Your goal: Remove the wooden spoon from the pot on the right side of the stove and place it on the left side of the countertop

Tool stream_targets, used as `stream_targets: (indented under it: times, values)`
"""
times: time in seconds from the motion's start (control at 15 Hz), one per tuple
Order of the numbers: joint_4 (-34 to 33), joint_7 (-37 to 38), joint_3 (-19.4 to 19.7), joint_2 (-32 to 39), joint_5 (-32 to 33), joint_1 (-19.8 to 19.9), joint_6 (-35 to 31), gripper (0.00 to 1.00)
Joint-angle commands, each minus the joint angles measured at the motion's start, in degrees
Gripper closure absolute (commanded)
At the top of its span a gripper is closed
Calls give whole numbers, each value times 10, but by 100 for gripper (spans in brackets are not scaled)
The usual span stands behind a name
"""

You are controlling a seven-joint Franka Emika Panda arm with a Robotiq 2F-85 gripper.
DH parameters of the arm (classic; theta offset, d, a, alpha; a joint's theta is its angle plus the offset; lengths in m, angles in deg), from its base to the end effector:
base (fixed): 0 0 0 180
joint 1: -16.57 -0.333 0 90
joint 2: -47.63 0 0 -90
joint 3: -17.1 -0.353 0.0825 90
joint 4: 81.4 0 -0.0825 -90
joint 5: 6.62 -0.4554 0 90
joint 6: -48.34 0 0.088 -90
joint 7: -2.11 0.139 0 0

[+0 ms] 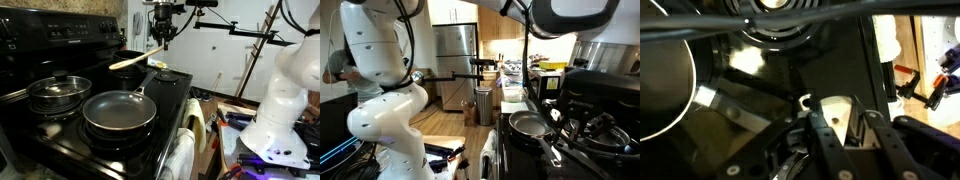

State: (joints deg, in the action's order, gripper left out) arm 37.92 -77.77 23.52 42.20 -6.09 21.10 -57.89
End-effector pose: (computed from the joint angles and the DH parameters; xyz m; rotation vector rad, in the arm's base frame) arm 0.5566 -0.1095 0.4334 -2.5038 -1.7267 0.1415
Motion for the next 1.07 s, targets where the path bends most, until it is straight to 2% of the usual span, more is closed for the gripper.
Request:
stream_targets:
  times: [0.0,0.33,0.53,0.6,0.67,0.87,0.93,1.0]
  values:
    - [3,-44,-21,16,38,-23,-30,93]
    - [7,-75,-47,26,54,-47,-93,93]
    - [11,-106,-54,24,28,-55,-121,93]
    - [0,-74,-55,29,39,-53,-94,93]
    - [0,-74,-56,29,39,-54,-95,70]
    - [0,-74,-55,30,39,-53,-95,70]
    - [0,-74,-55,30,39,-53,-95,93]
    - [-9,-68,-56,32,49,-54,-87,93]
